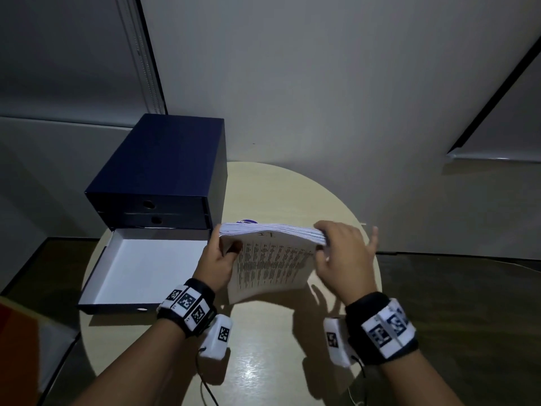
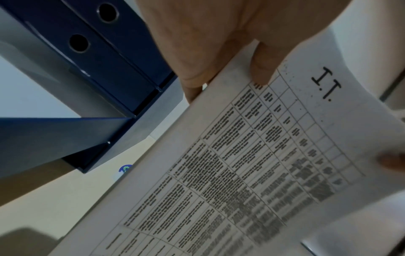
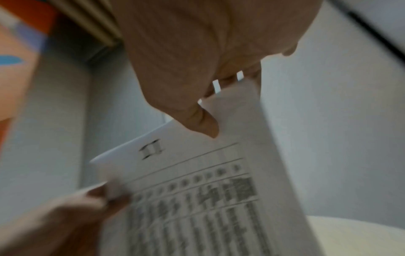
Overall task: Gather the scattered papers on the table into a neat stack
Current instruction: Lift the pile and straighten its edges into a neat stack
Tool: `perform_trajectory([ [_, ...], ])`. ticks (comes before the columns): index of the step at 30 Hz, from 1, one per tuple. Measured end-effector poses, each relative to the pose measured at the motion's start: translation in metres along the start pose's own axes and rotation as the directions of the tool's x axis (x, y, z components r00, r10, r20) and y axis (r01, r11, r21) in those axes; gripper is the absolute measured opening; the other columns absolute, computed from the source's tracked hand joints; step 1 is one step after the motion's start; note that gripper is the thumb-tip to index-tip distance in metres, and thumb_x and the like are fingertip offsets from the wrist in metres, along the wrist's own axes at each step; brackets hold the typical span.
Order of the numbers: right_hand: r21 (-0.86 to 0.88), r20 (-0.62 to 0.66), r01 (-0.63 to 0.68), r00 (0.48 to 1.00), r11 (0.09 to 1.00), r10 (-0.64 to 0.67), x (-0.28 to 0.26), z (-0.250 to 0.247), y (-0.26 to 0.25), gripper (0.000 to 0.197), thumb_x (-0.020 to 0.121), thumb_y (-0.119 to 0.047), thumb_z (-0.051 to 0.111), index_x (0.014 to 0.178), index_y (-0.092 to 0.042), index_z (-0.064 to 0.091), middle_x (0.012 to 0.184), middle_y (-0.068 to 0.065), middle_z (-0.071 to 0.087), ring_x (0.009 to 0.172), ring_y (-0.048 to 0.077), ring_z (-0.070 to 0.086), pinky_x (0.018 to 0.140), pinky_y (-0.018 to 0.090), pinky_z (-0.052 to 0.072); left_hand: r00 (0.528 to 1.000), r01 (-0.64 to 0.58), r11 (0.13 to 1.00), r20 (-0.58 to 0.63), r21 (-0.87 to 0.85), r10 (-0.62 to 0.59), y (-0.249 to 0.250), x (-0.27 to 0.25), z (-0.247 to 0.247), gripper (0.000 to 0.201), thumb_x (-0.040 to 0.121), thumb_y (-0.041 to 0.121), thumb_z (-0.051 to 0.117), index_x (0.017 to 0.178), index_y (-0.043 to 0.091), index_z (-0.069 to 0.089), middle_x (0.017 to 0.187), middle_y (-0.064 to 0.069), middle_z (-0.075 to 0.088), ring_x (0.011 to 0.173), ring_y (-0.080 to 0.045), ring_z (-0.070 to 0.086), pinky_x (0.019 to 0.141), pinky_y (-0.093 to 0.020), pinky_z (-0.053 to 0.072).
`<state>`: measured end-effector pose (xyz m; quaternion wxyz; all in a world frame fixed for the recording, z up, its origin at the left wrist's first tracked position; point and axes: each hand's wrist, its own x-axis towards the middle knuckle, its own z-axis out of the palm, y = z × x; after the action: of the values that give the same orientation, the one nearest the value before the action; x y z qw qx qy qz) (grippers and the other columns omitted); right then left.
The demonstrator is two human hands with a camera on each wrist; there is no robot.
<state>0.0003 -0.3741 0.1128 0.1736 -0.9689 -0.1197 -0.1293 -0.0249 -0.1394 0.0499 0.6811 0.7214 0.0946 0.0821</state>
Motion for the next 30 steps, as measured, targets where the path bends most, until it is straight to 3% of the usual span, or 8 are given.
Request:
perform_trajectory([
  [2, 0.349, 0.002, 0.002, 1.000, 0.937, -0.003, 0.007, 0.002, 0.024, 0.032, 0.084, -0.006, 0.068, 0.107, -0.027, 0.063, 0.102, -0.017, 0.067, 0.100, 0.008, 0.061, 0.107, 0.048, 0.042, 0.999, 0.024, 1.000, -0.022, -0.005, -0.024, 0.001, 0.001, 0.000, 0.042, 0.096, -0.004, 0.049, 0.129, 0.023, 0.049, 0.111, 0.011, 0.067, 0.097, 0.007, 0.063, 0.087, -0.024, 0.047],
  [4, 0.681, 0.014, -0.071, 0.996, 0.729, 0.085, 0.008, 0.014, 0.037, 0.030, 0.084, 0.003, 0.071, 0.097, -0.023, 0.065, 0.091, -0.015, 0.070, 0.090, 0.007, 0.066, 0.084, 0.033, 0.053, 0.999, 0.036, 0.999, -0.038, -0.012, -0.037, 0.001, 0.002, 0.000, 0.046, 0.095, -0.007, 0.047, 0.133, 0.017, 0.046, 0.113, 0.008, 0.067, 0.099, 0.004, 0.063, 0.093, -0.029, 0.047],
  [9, 0.826, 0.145, -0.272, 0.949, 0.494, 0.279, -0.002, 0.049, 0.028, 0.020, 0.099, -0.007, 0.055, 0.110, -0.024, 0.054, 0.105, -0.001, 0.067, 0.100, 0.016, 0.065, 0.089, 0.041, 0.056, 0.999, -0.026, 0.998, -0.036, 0.061, 0.029, 0.005, 0.007, 0.008, 0.046, 0.096, 0.001, 0.050, 0.131, 0.031, 0.046, 0.114, 0.006, 0.066, 0.105, -0.005, 0.061, 0.099, -0.028, 0.044],
  [13, 0.810, 0.096, -0.212, 0.968, 0.547, 0.232, 0.000, 0.047, 0.014, 0.017, 0.103, -0.019, 0.046, 0.119, -0.018, 0.040, 0.107, -0.001, 0.062, 0.099, 0.015, 0.065, 0.087, 0.053, 0.056, 0.992, -0.089, 0.989, -0.077, 0.116, 0.099, 0.019, 0.009, 0.016, 0.041, 0.098, 0.006, 0.048, 0.129, 0.031, 0.042, 0.110, 0.017, 0.063, 0.099, 0.007, 0.060, 0.094, -0.029, 0.046],
  [18, 0.806, -0.087, -0.032, 0.981, 0.591, 0.172, 0.001, 0.036, -0.001, 0.019, 0.097, -0.023, 0.044, 0.110, -0.036, 0.040, 0.102, -0.011, 0.061, 0.090, -0.004, 0.062, 0.073, 0.029, 0.057, 0.971, -0.174, 0.973, -0.141, 0.151, 0.195, 0.028, 0.000, 0.028, 0.033, 0.093, 0.026, 0.046, 0.117, 0.044, 0.031, 0.114, 0.003, 0.061, 0.104, -0.020, 0.061, 0.086, -0.037, 0.050],
  [21, 0.785, 0.011, -0.117, 0.984, 0.609, 0.176, -0.018, 0.057, 0.001, 0.027, 0.097, -0.018, 0.049, 0.113, -0.032, 0.034, 0.107, -0.010, 0.058, 0.093, -0.008, 0.059, 0.075, 0.026, 0.053, 0.988, -0.113, 0.981, -0.086, 0.160, 0.128, 0.005, -0.017, 0.033, 0.033, 0.099, 0.012, 0.044, 0.119, 0.033, 0.028, 0.115, 0.002, 0.055, 0.108, -0.015, 0.057, 0.086, -0.025, 0.050],
  [25, 0.753, 0.139, -0.274, 0.955, 0.599, 0.261, -0.036, 0.080, 0.014, 0.043, 0.098, 0.000, 0.050, 0.117, -0.031, 0.028, 0.104, -0.019, 0.056, 0.094, -0.005, 0.057, 0.075, 0.017, 0.045, 0.999, 0.044, 0.980, -0.036, 0.196, -0.037, -0.020, -0.027, 0.030, 0.045, 0.098, 0.010, 0.050, 0.125, 0.038, 0.027, 0.120, 0.004, 0.055, 0.116, -0.019, 0.055, 0.095, -0.041, 0.051],
  [30, 0.725, 0.159, -0.318, 0.941, 0.611, 0.300, -0.034, 0.082, 0.017, 0.052, 0.092, 0.009, 0.050, 0.120, -0.029, 0.029, 0.100, -0.021, 0.056, 0.089, -0.002, 0.058, 0.075, 0.021, 0.046, 0.998, -0.023, 0.979, -0.055, 0.203, 0.034, -0.008, -0.023, 0.030, 0.042, 0.097, 0.002, 0.046, 0.121, 0.033, 0.030, 0.113, 0.016, 0.055, 0.107, -0.001, 0.057, 0.091, -0.027, 0.047],
])
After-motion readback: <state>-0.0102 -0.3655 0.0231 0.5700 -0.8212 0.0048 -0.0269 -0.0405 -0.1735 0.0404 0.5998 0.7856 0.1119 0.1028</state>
